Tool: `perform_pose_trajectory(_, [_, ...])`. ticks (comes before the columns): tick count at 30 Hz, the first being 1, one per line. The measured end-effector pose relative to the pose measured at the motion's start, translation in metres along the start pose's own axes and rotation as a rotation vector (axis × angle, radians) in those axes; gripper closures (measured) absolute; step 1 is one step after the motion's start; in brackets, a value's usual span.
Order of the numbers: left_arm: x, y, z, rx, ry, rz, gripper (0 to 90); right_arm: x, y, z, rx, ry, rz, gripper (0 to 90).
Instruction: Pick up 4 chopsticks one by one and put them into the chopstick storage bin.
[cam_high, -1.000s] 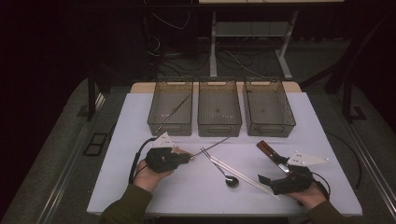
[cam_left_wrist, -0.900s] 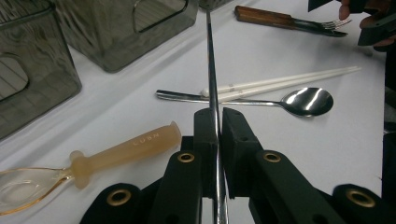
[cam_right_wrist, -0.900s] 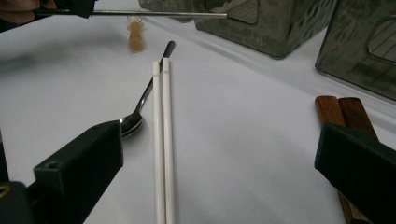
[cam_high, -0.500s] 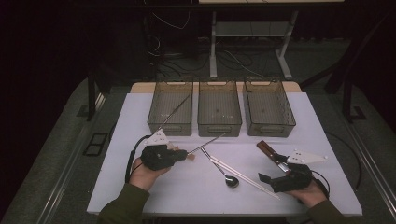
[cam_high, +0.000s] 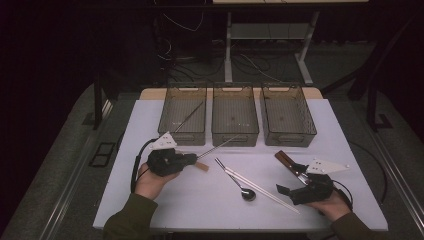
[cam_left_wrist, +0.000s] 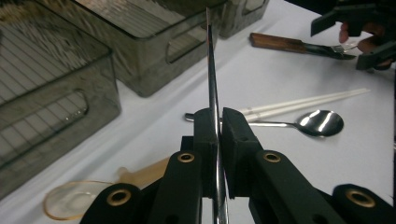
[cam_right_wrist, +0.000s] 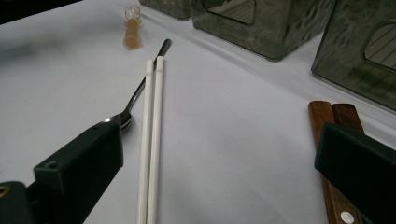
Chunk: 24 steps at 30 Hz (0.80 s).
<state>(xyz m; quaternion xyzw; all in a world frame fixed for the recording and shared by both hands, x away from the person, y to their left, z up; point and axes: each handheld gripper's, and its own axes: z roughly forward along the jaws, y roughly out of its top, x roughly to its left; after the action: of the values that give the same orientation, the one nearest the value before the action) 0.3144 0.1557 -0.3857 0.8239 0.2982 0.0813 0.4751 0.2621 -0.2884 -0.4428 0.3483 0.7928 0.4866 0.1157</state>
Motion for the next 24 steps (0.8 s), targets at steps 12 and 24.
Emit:
perform_pose_trajectory(12, [0.017,0.011,-0.003,-0.036,0.059,-0.013,84.5,0.0,-0.001,0.001,0.0,-0.007,0.002,1.3])
perform_pose_trajectory(24, [0.031,0.02,0.008,-0.048,0.097,-0.031,84.6,0.002,-0.002,0.001,0.001,-0.01,0.018,1.3])
